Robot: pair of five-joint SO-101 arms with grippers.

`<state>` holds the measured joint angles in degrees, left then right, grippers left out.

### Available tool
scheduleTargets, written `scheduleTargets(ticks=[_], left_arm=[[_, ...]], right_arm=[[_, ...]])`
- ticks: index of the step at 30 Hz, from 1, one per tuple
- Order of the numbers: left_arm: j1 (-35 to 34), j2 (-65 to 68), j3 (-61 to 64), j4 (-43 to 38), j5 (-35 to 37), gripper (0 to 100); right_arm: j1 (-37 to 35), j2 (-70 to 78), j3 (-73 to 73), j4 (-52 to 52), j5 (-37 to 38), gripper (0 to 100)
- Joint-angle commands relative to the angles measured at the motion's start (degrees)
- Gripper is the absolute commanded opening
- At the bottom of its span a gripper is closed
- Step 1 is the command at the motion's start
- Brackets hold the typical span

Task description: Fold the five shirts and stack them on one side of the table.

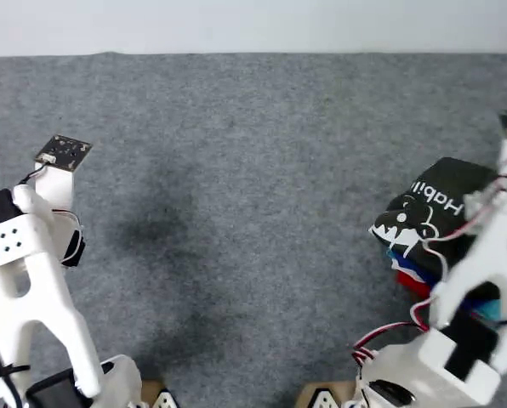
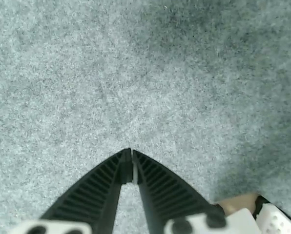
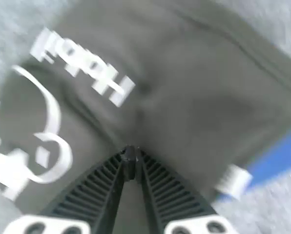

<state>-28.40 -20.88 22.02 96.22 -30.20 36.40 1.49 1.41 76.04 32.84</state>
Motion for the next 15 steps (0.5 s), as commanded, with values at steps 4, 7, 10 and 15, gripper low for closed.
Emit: scheduleTargets(ticks=[4,7,10,15], left_arm=[[0.4,-0.5,-2.0,0.5,0.1,1],[0.4,-0.4,-2.0,0.5,0.0,1],[0.4,-0.4,-2.0,0.3,-0.2,1],[0.4,-0.4,-3.0,0.4,-0.3,1]], right_arm=[[9.2,6.9,0.1,-13.4,6.5,0.9],[9.9,7.6,-2.4,-13.9,6.2,0.9],[7.9,4.3,-7.3,-9.3,6.2,0.9],[4.9,1.1,-11.4,-9.9,6.2,0.9]])
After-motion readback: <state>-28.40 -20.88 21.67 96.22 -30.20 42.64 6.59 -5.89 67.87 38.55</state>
